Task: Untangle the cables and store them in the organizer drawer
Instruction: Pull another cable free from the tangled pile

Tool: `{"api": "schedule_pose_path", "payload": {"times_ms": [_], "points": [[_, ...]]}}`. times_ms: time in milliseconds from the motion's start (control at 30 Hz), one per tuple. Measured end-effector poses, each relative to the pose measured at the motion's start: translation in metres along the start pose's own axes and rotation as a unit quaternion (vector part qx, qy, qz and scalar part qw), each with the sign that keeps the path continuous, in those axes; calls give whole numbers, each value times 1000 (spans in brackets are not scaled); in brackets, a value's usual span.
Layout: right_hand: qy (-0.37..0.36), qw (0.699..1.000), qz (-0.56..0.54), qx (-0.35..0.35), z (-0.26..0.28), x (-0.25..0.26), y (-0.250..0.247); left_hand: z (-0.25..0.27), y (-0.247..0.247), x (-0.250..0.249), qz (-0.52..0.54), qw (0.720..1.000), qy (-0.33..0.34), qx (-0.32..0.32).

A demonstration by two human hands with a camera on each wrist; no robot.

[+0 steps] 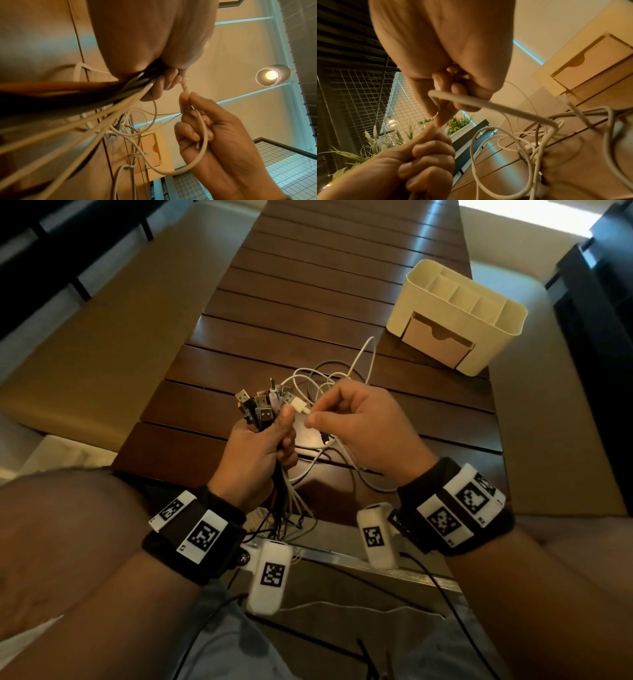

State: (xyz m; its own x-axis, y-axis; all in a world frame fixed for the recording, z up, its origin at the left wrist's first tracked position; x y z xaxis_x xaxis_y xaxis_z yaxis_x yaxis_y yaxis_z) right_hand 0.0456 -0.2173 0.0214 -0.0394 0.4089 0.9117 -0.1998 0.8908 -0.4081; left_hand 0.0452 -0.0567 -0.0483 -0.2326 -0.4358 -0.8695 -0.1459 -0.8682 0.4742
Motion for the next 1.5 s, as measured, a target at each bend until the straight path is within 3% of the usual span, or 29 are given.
{"api": "schedule_pose_path", "payload": {"times_ms": [333,633,900,1067,1167,1367,1500], "points": [[-16,999,-44,24,-1,-7,10,4,5,-4,15,999,12,26],[18,988,-103,110,3,-8,7,5,5,-9,2,999,29,-29],[29,988,49,142,4,-15,7,5,2,-14,68,996,23,-47],[57,958,198,202,0,-29,-8,1,-4,-29,139,986,47,-74],[82,945,255,187,-3,-40,-25,-3,-16,-40,164,980,49,-97],[38,973,205,96,-7,-33,-33,-1,-14,-32,17,997,64,-33],[-11,981,174,90,-7,-17,-17,7,-1,-22,-107,993,40,17]]}}
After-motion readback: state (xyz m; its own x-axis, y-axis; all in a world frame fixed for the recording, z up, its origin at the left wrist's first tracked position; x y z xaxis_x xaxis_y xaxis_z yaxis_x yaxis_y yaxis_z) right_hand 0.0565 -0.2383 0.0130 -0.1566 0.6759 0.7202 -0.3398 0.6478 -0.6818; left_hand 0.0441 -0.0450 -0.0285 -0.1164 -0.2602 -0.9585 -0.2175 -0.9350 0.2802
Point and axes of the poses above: each hand's wrist, its own z-axis away from the middle knuckle, its own y-axis out of the palm, x = y × z, the point moved 1 cm from there along -z, towards the middle knuckle, and after that the axes turned 3 degrees about x, right-handed, at the moved point
